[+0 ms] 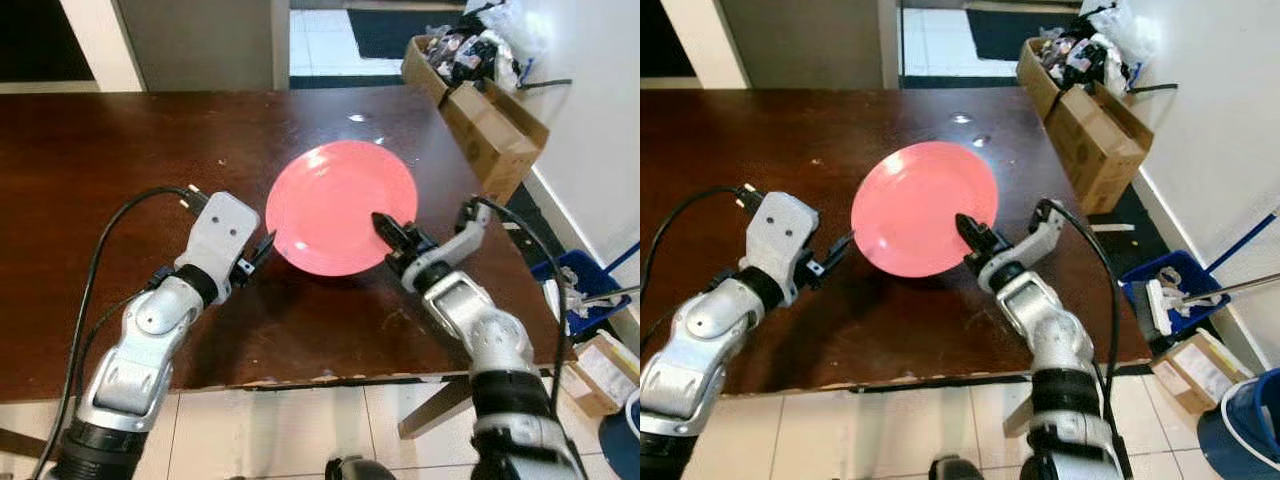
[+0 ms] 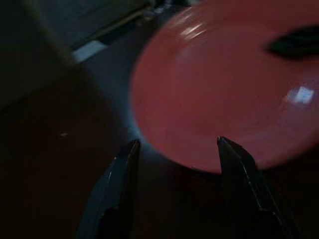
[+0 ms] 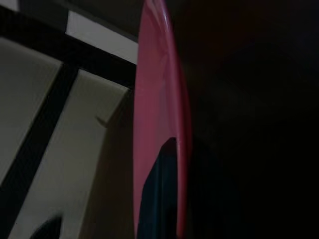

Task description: Setting the table

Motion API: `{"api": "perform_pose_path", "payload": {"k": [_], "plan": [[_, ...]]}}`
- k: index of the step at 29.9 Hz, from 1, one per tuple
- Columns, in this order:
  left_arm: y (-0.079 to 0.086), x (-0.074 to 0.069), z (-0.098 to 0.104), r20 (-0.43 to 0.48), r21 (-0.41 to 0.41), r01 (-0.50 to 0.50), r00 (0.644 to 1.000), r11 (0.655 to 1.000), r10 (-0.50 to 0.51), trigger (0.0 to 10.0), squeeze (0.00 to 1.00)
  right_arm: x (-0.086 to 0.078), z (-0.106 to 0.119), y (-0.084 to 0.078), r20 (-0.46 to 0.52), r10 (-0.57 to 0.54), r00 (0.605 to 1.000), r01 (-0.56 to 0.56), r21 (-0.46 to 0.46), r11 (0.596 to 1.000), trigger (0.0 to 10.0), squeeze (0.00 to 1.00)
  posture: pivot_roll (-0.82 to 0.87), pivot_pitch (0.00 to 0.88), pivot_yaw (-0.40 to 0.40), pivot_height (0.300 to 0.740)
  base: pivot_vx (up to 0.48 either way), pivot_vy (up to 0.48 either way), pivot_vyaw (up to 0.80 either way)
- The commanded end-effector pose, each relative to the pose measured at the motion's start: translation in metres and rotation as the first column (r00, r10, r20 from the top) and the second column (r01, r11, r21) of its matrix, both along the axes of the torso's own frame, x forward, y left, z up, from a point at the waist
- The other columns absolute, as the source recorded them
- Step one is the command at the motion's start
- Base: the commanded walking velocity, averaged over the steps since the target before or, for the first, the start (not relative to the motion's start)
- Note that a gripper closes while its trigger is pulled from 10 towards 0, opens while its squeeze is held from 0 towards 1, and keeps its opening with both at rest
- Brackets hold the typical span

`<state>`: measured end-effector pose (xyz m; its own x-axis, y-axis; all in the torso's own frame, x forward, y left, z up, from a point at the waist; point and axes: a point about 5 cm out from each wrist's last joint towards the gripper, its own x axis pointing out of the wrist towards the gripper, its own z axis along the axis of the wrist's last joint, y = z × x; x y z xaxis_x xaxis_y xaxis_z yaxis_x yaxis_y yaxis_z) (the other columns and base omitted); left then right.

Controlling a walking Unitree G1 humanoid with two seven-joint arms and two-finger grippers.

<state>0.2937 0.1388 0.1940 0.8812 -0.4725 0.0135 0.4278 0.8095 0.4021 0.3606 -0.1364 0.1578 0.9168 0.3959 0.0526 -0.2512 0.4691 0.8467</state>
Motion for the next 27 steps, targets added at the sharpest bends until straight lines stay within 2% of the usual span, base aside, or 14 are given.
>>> {"api": "perform_pose_path", "payload": {"k": [1,6,10,11,12,13,15,17,18,19,23,27], "plan": [[-0.006,-0.005,0.001,-0.012,0.002,0.047,0.999,0.999,-0.047,10.0,0.00,0.008,0.004,-0.005,-0.007,-0.030,1.000,0.030,0.011,0.999,10.0,0.00,-0.07,0.118,0.019,0.740,0.000,0.000,0.00],[-0.010,-0.012,0.001,-0.018,0.008,0.072,0.997,0.997,-0.072,10.0,0.00,0.019,0.002,-0.012,-0.095,-0.091,0.991,0.094,0.020,0.995,10.0,0.00,-0.04,0.134,0.016,0.740,0.000,0.000,0.00],[-0.009,-0.013,0.002,-0.024,0.013,0.081,0.996,0.997,-0.080,10.0,0.00,0.020,-0.001,-0.011,-0.121,-0.080,0.989,0.084,0.029,0.996,10.0,0.00,-0.04,0.139,0.018,0.740,0.000,0.000,0.00],[-0.008,-0.013,0.001,-0.031,0.017,0.084,0.996,0.996,-0.084,10.0,0.00,0.018,-0.003,-0.005,-0.130,-0.047,0.990,0.051,0.030,0.998,10.0,0.48,-0.05,0.141,0.017,0.740,0.000,0.000,0.00],[-0.008,-0.013,0.000,-0.034,0.018,0.085,0.996,0.996,-0.084,10.0,0.00,0.016,-0.003,-0.001,-0.132,-0.026,0.991,0.031,0.030,0.999,10.0,0.54,-0.05,0.141,0.017,0.740,0.000,0.000,0.00],[-0.008,-0.013,0.000,-0.034,0.018,0.085,0.996,0.996,-0.084,10.0,0.00,0.016,-0.003,-0.001,-0.132,-0.026,0.991,0.031,0.030,0.999,10.0,0.54,-0.05,0.141,0.017,0.740,0.000,0.000,0.00],[-0.012,-0.012,-0.001,-0.038,0.013,0.084,0.996,0.996,-0.083,10.0,0.00,0.005,-0.001,0.008,-0.111,0.042,0.993,-0.035,0.058,0.998,10.0,0.54,-0.06,0.138,0.013,0.740,0.000,0.000,0.00],[-0.012,-0.013,-0.001,-0.039,0.012,0.083,0.996,0.996,-0.083,10.0,0.00,0.004,0.000,0.009,-0.107,0.049,0.993,-0.042,0.062,0.997,10.0,0.54,-0.06,0.138,0.013,0.740,0.000,0.000,0.00],[-0.013,-0.012,-0.002,-0.040,0.009,0.083,0.996,0.996,-0.083,10.0,0.00,-0.001,-0.001,0.010,-0.106,0.055,0.993,-0.049,0.060,0.997,10.0,0.65,-0.07,0.140,0.014,0.740,0.000,0.000,0.00],[-0.014,-0.013,-0.003,-0.044,0.004,0.084,0.995,0.996,-0.084,10.0,0.00,-0.003,-0.002,0.009,-0.104,0.054,0.993,-0.048,0.058,0.997,10.0,0.96,-0.07,0.140,0.014,0.740,0.000,0.000,0.00],[-0.018,-0.013,-0.005,-0.051,-0.003,0.090,0.995,0.996,-0.090,10.0,0.00,-0.002,-0.005,0.001,-0.120,0.024,0.992,-0.018,0.051,0.999,10.0,1.00,-0.09,0.137,0.016,0.740,0.000,0.000,0.00],[-0.021,-0.013,-0.006,-0.052,-0.010,0.093,0.994,0.996,-0.093,10.0,0.00,0.000,0.006,-0.002,-0.084,0.034,0.996,-0.030,0.056,0.998,10.0,1.00,-0.09,0.127,0.012,0.740,0.000,0.000,0.00]]}}
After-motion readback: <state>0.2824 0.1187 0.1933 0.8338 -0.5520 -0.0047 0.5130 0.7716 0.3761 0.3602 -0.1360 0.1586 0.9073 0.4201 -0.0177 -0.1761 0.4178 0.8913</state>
